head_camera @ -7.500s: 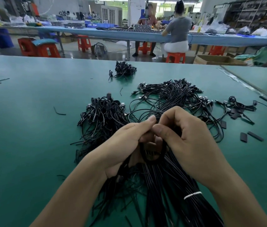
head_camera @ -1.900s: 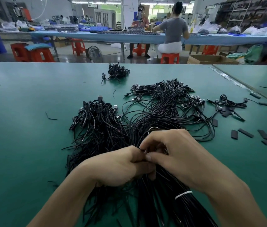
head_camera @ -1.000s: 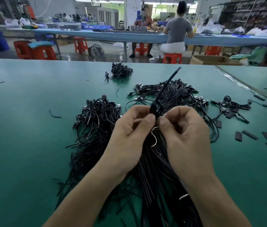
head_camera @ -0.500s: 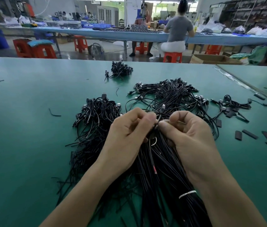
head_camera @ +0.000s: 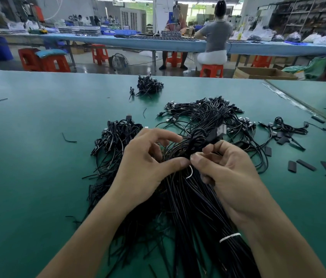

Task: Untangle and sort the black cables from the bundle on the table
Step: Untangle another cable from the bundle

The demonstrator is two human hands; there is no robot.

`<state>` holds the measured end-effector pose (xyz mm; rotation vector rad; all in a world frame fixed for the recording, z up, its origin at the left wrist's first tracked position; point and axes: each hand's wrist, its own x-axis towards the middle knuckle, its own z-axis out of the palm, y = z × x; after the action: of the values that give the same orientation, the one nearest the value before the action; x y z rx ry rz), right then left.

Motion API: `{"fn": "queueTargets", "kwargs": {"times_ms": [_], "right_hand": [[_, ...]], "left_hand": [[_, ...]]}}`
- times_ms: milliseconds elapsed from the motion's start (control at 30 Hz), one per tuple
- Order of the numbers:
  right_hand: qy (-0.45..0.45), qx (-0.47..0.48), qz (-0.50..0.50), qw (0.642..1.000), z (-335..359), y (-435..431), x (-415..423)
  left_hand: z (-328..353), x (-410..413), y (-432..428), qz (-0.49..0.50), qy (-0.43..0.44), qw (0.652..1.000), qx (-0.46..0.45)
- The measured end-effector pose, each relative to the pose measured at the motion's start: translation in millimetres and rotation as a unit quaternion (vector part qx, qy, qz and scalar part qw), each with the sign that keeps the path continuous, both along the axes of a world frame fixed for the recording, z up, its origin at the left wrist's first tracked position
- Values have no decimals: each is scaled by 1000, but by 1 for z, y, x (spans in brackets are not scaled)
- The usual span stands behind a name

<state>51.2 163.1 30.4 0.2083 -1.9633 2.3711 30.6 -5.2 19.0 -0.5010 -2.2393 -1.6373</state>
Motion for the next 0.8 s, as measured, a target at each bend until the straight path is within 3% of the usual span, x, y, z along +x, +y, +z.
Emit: {"fn": "queueTargets", "kwargs": {"times_ms": [167, 300, 500, 800], "right_hand": [[61, 32, 5, 998, 0, 4, -1], [101, 65, -10, 993, 2, 5, -4], [71, 101, 36, 992, -3, -2, 0], [15, 70, -38, 997, -6, -3, -2]], "left_hand": [[0, 2, 3, -39, -74, 996, 40], [2, 5, 9, -94, -132, 978, 130], [11, 8, 16, -96, -140, 950, 263], [12, 15, 23, -71, -2, 983, 169]]}}
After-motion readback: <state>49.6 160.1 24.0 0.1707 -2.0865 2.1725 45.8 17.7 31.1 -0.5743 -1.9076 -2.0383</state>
